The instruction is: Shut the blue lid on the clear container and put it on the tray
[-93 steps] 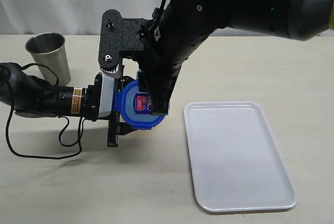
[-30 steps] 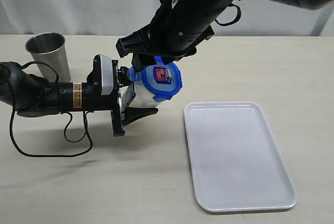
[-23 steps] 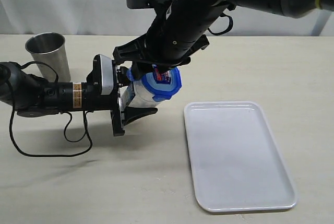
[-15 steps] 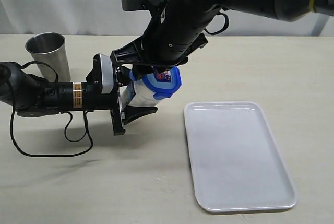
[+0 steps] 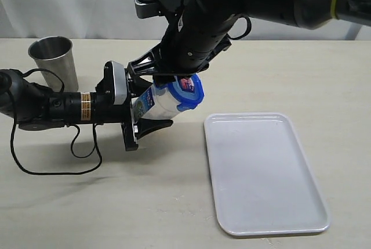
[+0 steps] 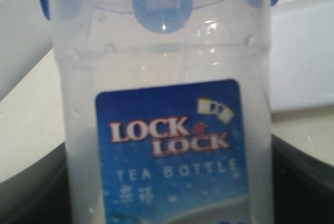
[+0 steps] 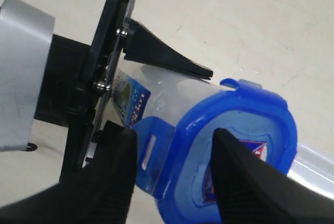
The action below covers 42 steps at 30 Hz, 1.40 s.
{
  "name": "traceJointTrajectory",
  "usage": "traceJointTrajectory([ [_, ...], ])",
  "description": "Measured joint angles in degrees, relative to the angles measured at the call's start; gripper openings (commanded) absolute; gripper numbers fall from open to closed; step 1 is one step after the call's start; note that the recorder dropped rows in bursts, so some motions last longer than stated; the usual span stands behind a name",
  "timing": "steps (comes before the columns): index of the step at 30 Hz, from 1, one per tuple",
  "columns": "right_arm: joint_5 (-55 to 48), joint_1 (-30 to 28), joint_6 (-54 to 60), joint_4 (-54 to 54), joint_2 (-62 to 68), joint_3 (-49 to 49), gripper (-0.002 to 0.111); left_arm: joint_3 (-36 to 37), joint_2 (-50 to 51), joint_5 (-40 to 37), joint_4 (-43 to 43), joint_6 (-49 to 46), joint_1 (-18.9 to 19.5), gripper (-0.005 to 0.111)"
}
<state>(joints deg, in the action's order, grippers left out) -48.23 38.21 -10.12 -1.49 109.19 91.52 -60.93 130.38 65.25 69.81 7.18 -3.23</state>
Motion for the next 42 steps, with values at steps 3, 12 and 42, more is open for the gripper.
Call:
traceJointTrajectory([
  [3, 0.0, 0.0, 0.5, 0.2, 0.7, 0.6, 0.037, 0.0, 0.0, -0.2, -0.4, 0.0, 0.1, 0.000],
  [12, 0.0, 0.0, 0.6, -1.2, 1.2, 0.9, 0.027, 0.0, 0.0, -0.7, -1.5, 0.1, 0.5, 0.000],
  [42, -6.7, 6.0, 6.6, -9.9, -3.4, 9.8, 0.027, 0.0, -0.7, 4.5, -0.3, 0.9, 0.3, 0.000],
])
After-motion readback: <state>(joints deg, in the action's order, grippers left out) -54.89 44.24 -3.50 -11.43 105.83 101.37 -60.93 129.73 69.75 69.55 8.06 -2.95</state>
